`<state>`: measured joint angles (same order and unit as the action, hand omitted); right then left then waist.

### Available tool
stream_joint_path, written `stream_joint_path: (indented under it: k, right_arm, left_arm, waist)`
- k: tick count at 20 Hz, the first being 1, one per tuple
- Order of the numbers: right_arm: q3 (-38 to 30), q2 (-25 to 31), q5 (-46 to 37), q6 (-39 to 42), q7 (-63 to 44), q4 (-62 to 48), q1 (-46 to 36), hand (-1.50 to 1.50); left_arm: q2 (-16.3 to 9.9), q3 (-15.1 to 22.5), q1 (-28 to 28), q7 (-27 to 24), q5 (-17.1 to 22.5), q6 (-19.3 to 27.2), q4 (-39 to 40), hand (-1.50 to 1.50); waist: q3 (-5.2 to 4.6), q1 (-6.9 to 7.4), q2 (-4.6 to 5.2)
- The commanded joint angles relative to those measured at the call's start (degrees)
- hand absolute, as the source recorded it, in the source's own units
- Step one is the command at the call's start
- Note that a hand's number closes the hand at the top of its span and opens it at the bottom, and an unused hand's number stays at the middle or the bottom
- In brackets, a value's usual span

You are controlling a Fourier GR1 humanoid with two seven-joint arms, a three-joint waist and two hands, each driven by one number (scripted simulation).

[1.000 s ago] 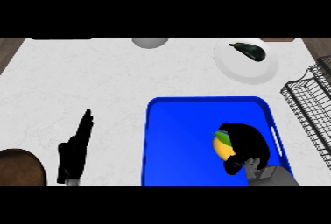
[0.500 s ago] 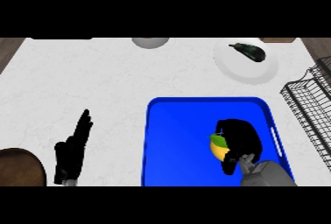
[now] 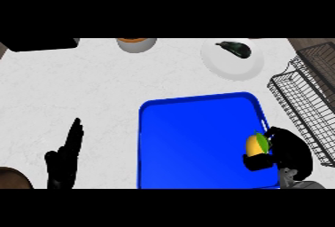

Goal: Pick the lemon from the tray and place it in the tiered basket

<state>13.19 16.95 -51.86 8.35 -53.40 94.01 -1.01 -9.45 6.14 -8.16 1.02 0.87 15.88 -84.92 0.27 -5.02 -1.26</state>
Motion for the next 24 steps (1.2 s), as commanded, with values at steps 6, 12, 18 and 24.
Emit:
stream_joint_path:
  k: [6, 12, 18, 24]
  right_arm:
    - [-19.57, 0.23, 1.77, -9.74, -11.78, 24.98, 13.24, 1.50]
    - [-27.27, 0.04, -2.09, -6.39, -16.73, 48.07, 14.47, 1.50]
    - [-32.28, 7.28, -0.30, 5.71, -18.27, 59.49, 17.29, 1.50]
    - [-40.02, 12.87, 3.85, 11.96, -22.50, 54.30, 4.93, 1.50]
  left_arm:
    - [-0.44, -1.41, -3.19, -0.52, 0.61, 0.05, 1.53, 0.00]
    - [-1.26, -0.37, -1.85, 1.10, 0.20, -1.26, -0.30, 0.00]
    - [-0.82, -0.65, 0.25, 1.49, 0.15, -1.26, 1.15, 0.00]
    - [0.06, 0.73, 1.10, 1.19, -0.22, -2.31, 1.98, 0.00]
  waist:
    - [-0.56, -1.92, -0.22]
    - [-0.57, 0.62, 0.23]
    - [-0.67, 1.13, 0.40]
    - [-0.56, 3.48, 0.80]
